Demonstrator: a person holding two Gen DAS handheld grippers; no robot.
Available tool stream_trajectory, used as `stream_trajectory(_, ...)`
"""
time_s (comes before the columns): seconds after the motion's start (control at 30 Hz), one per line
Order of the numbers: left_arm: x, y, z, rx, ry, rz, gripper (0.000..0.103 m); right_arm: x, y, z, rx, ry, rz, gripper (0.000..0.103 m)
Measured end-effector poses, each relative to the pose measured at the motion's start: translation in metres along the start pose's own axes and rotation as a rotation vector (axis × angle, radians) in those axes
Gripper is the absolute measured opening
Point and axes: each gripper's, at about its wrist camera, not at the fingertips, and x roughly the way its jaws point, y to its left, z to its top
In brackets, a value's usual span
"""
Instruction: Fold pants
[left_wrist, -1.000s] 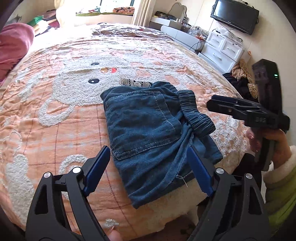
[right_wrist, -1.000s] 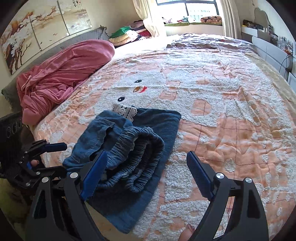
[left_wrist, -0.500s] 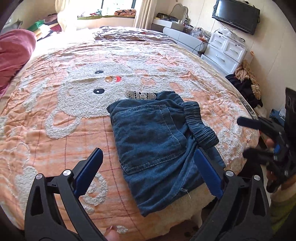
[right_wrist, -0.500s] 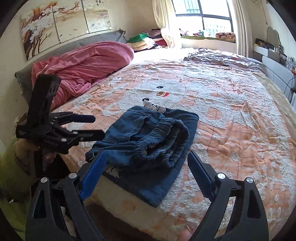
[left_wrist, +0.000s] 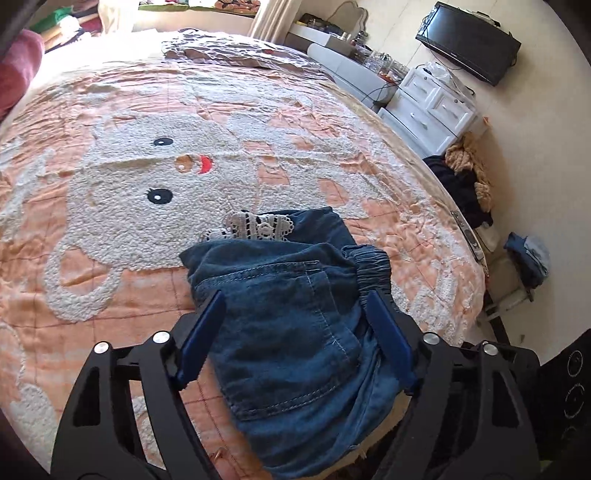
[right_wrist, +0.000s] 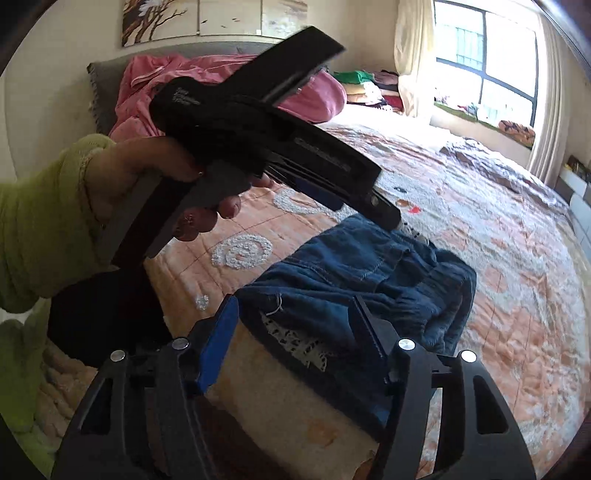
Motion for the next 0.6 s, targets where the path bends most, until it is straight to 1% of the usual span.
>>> stream_trajectory(0.07, 0.011, -0.001, 0.003, 0.001, 0.029, -0.013, 0.068, 0.012, 0.003, 0.003, -0.084, 0.013, -0.039, 0.059)
stream_trajectory(0.1, 0.016, -0.003, 0.004, 0.011, 0.042, -0.008, 0.068, 0.02, 0.004, 0.003, -0.12, 0.037, -0.081, 0.059)
stream_trajectory(0.13, 0.022, -0.004, 0.005, 0.024, 0.051, 0.008, 0.068, 0.03, 0.003, 0.002, -0.148, 0.08, -0.124, 0.051)
stream_trajectory(0.17, 0.026, -0.005, 0.006, 0.032, 0.059, 0.021, 0.068, 0.039, 0.001, -0.001, -0.142, 0.124, -0.108, 0.031)
stream_trajectory(0.23, 0.037, -0.003, 0.006, 0.033, 0.079, 0.06, 0.068, 0.042, 0.003, -0.008, -0.115, 0.145, -0.028, 0.009)
stream_trajectory(0.27, 0.042, -0.001, 0.006, 0.033, 0.089, 0.072, 0.068, 0.04, 0.006, -0.013, -0.137, 0.16, -0.034, 0.006)
stream_trajectory(0.3, 0.046, 0.0, 0.005, 0.036, 0.094, 0.079, 0.068, 0.039, 0.011, -0.021, -0.172, 0.187, -0.06, 0.005)
stream_trajectory(0.33, 0.049, 0.001, 0.005, 0.037, 0.096, 0.083, 0.068, 0.035, 0.011, -0.028, -0.154, 0.181, -0.048, 0.005)
stream_trajectory(0.37, 0.051, 0.002, 0.004, 0.039, 0.097, 0.085, 0.068, 0.028, 0.005, -0.027, -0.109, 0.151, -0.025, 0.005)
stream_trajectory(0.43, 0.054, 0.004, 0.002, 0.041, 0.095, 0.086, 0.068, 0.03, -0.004, -0.037, -0.032, 0.151, -0.019, 0.005)
stream_trajectory(0.5, 0.055, 0.004, 0.001, 0.036, 0.091, 0.087, 0.069, 0.033, -0.006, -0.044, 0.023, 0.128, -0.01, 0.005)
stream_trajectory(0.6, 0.054, 0.002, 0.0, 0.045, 0.081, 0.096, 0.069, 0.032, -0.009, -0.048, 0.101, 0.094, 0.004, 0.01)
